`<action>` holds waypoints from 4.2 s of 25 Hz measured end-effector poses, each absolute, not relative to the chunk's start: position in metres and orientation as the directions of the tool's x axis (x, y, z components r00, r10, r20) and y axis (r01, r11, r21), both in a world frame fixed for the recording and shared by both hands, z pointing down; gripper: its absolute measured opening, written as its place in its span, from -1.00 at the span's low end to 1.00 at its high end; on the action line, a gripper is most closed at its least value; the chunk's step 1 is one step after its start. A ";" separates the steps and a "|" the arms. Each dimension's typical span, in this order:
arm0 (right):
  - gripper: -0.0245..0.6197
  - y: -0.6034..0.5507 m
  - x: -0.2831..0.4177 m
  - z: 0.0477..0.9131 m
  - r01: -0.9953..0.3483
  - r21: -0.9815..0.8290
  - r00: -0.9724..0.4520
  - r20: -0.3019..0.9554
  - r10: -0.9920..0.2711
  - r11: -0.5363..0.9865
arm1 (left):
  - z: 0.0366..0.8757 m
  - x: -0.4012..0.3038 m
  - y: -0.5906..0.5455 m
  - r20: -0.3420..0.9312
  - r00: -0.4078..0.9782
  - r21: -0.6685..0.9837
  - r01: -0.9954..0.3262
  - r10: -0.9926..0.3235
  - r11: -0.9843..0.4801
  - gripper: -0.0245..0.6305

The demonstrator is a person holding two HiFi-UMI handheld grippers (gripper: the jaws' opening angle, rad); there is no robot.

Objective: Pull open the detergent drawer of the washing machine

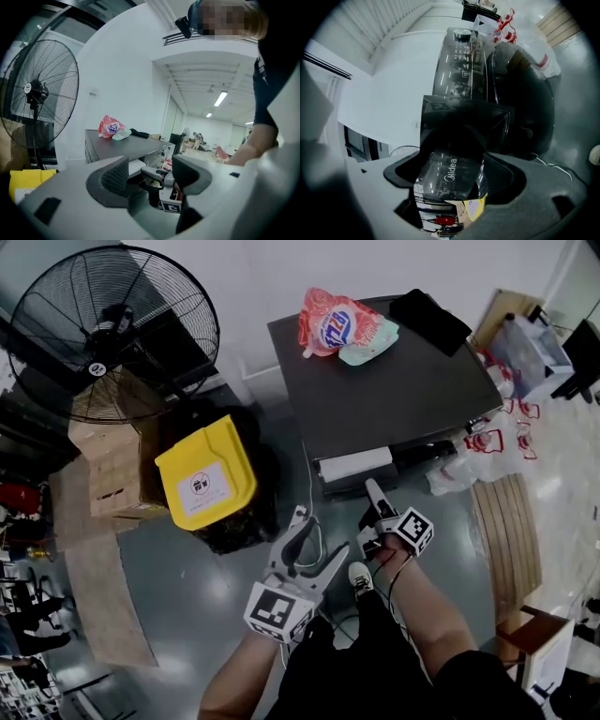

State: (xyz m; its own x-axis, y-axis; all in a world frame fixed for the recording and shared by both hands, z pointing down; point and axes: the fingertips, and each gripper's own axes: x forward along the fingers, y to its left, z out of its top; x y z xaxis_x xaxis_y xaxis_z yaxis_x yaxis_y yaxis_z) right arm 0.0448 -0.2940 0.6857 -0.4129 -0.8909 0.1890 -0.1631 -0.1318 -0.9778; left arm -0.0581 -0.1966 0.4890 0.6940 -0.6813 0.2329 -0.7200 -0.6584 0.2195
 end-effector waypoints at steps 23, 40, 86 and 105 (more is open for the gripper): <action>-0.12 -0.198 0.037 0.648 -0.402 -0.914 -0.523 0.184 -0.832 0.051 | 0.478 -0.071 -0.143 0.176 0.750 0.222 -0.661 -0.638 -0.716 -0.12; -0.93 -0.104 -0.009 0.448 -0.915 0.136 -0.361 0.152 -0.920 0.381 | 0.459 -0.103 -0.087 0.166 0.805 0.110 -0.589 -0.569 -0.801 -0.89; -0.91 0.119 0.046 0.393 -0.825 0.020 -0.561 0.080 -0.824 0.564 | 0.416 -0.053 0.132 0.154 0.596 0.068 -0.802 -0.788 -0.593 -0.90; -0.91 0.136 0.047 0.383 -0.830 0.030 -0.555 0.065 -0.829 0.557 | 0.404 -0.044 0.143 0.127 0.621 0.064 -0.783 -0.773 -0.619 -0.90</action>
State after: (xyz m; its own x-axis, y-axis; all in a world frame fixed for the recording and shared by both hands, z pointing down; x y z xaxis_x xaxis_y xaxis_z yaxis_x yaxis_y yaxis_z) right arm 0.0467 0.1356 0.3830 -0.5549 -0.8293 0.0653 -0.8297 0.5575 0.0298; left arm -0.0436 0.1431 0.4045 0.6212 -0.7734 0.1266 -0.7831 -0.6186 0.0638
